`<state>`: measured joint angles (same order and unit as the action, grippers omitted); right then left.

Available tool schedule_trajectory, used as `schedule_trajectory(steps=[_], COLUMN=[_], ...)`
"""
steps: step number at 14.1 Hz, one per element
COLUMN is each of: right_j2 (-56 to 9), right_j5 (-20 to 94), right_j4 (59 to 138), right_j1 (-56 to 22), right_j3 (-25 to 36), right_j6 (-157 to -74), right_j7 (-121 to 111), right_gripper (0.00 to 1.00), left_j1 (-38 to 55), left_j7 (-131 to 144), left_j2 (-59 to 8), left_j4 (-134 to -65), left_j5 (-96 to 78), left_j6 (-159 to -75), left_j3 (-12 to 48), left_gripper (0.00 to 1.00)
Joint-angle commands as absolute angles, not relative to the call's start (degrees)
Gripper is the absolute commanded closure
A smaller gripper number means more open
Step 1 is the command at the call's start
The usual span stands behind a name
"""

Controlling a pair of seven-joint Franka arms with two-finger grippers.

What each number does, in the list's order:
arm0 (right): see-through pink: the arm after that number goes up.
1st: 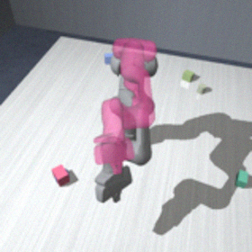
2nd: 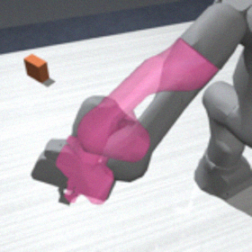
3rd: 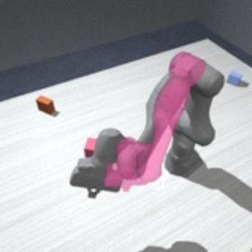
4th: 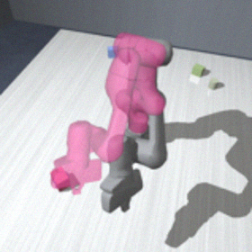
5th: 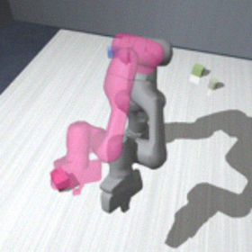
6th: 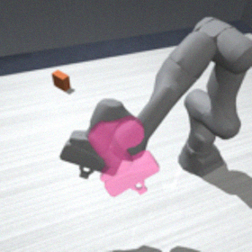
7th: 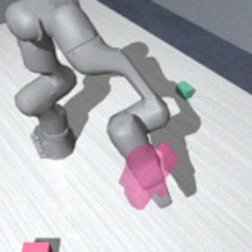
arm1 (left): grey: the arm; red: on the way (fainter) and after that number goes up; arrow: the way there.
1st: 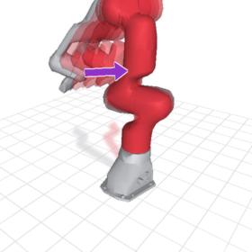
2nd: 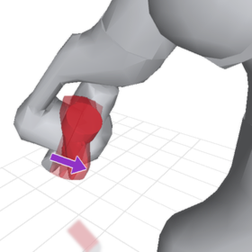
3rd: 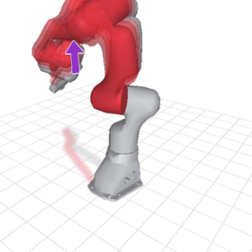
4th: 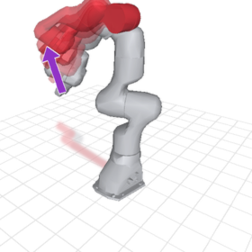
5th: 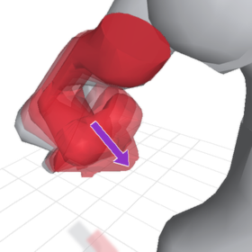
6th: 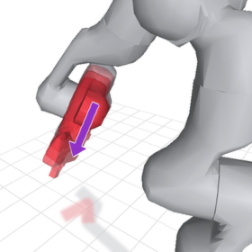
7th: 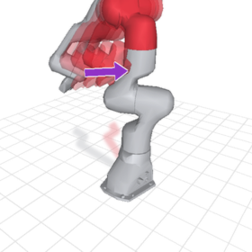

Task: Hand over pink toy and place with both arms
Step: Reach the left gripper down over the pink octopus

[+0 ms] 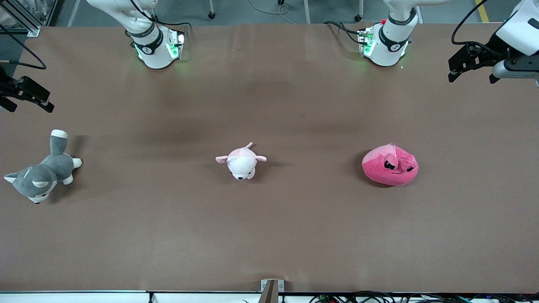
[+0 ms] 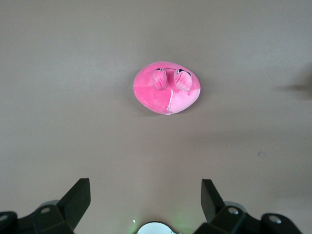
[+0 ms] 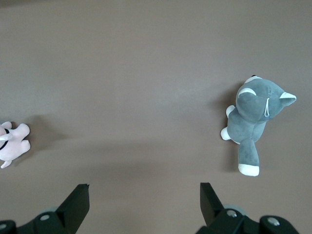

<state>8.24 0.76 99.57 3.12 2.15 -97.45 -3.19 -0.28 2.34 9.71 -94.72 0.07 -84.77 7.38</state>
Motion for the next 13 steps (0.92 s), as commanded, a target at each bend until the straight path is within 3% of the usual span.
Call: schedule_trajectory(steps=[1, 5, 8, 13], right_j2=[8.5, 8.5, 8.5, 8.4], right_j5=[-0.4, -0.4, -0.4, -0.4], right_j4=[99.2, 99.2, 99.2, 99.2], right_j1=[2.9, 2.9, 2.9, 3.0], right_j3=[2.1, 2.1, 2.1, 2.2], right_j6=[-96.9, -96.9, -97.1, -97.0], right_j7=[-2.6, -2.7, -2.7, -2.5], right_gripper=[0.00, 0.00, 0.00, 0.00], left_j1=[-0.5, -0.5, -1.1, -3.3], left_j7=[1.4, 1.5, 1.7, 2.6], left_j2=[9.8, 5.2, 2.4, 0.4], left_j4=[-94.6, -91.0, -92.3, -103.4], left_j5=[0.1, 0.9, 0.8, 0.5], left_j6=[-84.3, -84.3, -86.6, -102.1], left_j3=[7.6, 7.5, 7.3, 7.2], left_gripper=[0.00, 0.00, 0.00, 0.00])
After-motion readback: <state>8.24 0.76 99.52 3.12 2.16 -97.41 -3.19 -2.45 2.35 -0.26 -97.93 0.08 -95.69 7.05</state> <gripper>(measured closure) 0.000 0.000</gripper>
